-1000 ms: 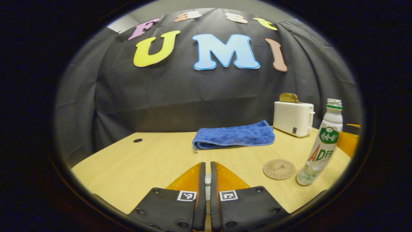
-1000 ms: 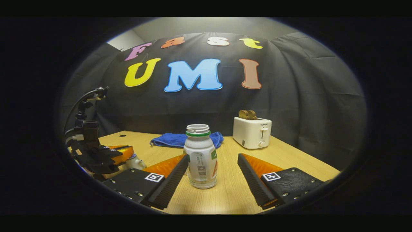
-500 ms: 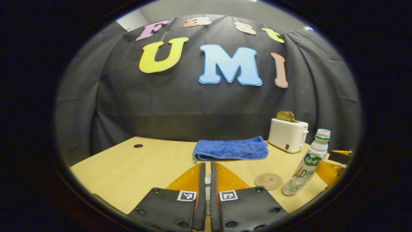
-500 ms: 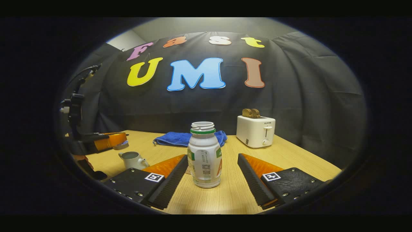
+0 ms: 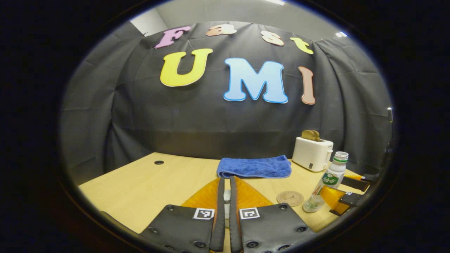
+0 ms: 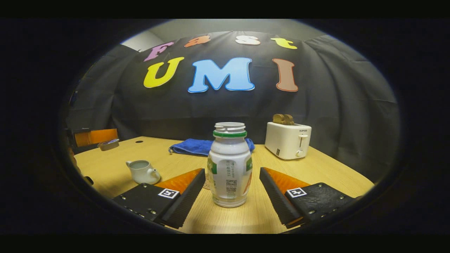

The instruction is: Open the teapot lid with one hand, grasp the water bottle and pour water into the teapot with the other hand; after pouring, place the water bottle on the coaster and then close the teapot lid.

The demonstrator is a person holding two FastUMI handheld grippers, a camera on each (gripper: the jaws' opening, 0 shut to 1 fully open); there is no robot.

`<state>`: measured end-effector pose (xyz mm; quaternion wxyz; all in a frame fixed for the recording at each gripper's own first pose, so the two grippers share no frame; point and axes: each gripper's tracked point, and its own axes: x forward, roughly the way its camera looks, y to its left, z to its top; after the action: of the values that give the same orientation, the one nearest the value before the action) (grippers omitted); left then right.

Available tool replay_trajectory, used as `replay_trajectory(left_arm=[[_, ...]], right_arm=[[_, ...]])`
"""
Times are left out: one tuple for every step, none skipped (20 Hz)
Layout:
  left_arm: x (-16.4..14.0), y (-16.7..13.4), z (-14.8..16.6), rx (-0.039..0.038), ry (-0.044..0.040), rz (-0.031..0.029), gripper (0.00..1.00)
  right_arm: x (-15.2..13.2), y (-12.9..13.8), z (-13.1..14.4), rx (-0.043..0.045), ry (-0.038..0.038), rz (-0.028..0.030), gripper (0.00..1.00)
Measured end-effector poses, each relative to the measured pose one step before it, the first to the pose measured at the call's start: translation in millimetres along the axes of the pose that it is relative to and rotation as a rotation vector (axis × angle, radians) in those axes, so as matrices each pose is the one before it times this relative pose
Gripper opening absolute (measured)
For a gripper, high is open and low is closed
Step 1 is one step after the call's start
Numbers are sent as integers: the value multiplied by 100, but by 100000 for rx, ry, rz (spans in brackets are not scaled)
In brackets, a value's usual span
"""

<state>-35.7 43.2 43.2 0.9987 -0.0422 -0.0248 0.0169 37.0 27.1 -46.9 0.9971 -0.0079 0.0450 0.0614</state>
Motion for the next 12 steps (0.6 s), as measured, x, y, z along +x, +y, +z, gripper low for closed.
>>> replay_trajectory(left_arm=[[-47,217,-150,290,313,502,14],[-46,203,-258,-113,327,260,12],[-38,105,-150,-333,399,-28,12],[-35,81,-270,-465,481,124,14],[47,127,-230,-415,508,83,15],[-40,154,-137,-511,276,152,16],[-9,170,-205,-379,316,-7,16],[-23,164,-220,-292,342,214,16],[-97,235,-57,-178,209,286,16],[-44,100,-229,-30,100,253,15],[-136,153,-21,41,6,126,15],[-169,162,-172,10,160,204,15]], right_arm=[[391,133,-330,-13,935,289,96],[313,111,-274,-202,878,199,95],[276,29,-324,-382,775,-19,96],[291,23,-223,-504,761,-147,95],[183,77,-230,-458,609,33,95],[230,-62,-134,-530,582,-553,95],[40,-54,-172,-606,419,-354,94],[82,-44,-154,-555,493,-384,89],[99,53,-158,-534,378,-268,90],[-309,96,470,-457,-143,-187,86],[379,34,-325,-731,137,-59,83],[-54,65,-23,-1019,9,-88,83]])
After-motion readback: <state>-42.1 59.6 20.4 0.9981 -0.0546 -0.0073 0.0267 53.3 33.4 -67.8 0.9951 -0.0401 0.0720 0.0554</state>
